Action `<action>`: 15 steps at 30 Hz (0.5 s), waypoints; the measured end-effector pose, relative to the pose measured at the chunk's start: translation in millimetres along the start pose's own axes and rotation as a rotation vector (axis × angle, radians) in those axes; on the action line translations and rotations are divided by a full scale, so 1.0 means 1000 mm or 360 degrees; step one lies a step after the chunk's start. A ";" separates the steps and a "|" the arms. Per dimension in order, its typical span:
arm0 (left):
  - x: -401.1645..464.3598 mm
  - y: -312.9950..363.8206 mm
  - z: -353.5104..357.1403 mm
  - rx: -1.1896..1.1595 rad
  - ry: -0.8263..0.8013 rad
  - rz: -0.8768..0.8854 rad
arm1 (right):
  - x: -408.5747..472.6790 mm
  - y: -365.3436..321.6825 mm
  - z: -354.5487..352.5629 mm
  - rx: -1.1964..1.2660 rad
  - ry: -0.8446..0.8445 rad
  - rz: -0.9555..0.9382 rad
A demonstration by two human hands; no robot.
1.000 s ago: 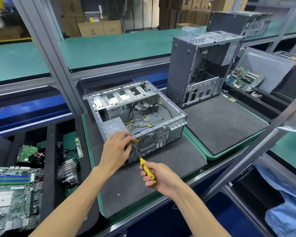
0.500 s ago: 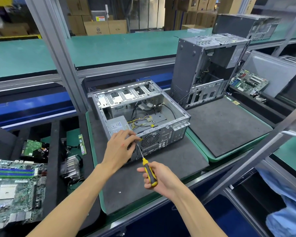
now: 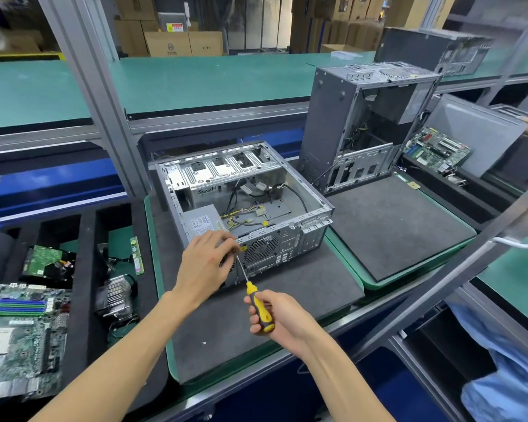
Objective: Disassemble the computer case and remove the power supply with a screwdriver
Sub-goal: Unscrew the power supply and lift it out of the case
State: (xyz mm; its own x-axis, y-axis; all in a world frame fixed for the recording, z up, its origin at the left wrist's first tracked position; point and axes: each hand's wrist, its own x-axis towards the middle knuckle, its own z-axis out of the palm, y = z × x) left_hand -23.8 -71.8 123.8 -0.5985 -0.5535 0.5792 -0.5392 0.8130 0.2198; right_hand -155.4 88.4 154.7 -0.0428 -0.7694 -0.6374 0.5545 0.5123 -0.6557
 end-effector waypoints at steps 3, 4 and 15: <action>0.000 -0.002 -0.002 -0.0007 -0.0011 0.0018 | 0.002 -0.001 0.003 -0.0071 -0.0044 -0.0074; 0.000 -0.002 -0.002 -0.0008 -0.0012 0.0017 | 0.002 -0.003 0.002 -0.0079 -0.0030 -0.0073; 0.001 0.001 0.000 -0.0007 0.0011 -0.0026 | 0.002 -0.005 0.000 -0.0117 -0.0087 -0.0070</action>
State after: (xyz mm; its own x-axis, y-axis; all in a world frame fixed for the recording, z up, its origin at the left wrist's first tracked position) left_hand -24.8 -71.0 124.9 -0.5853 -0.5656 0.5810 -0.5464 0.8045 0.2328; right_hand -158.9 83.9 156.5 -0.0193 -0.8106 -0.5853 0.4904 0.5025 -0.7121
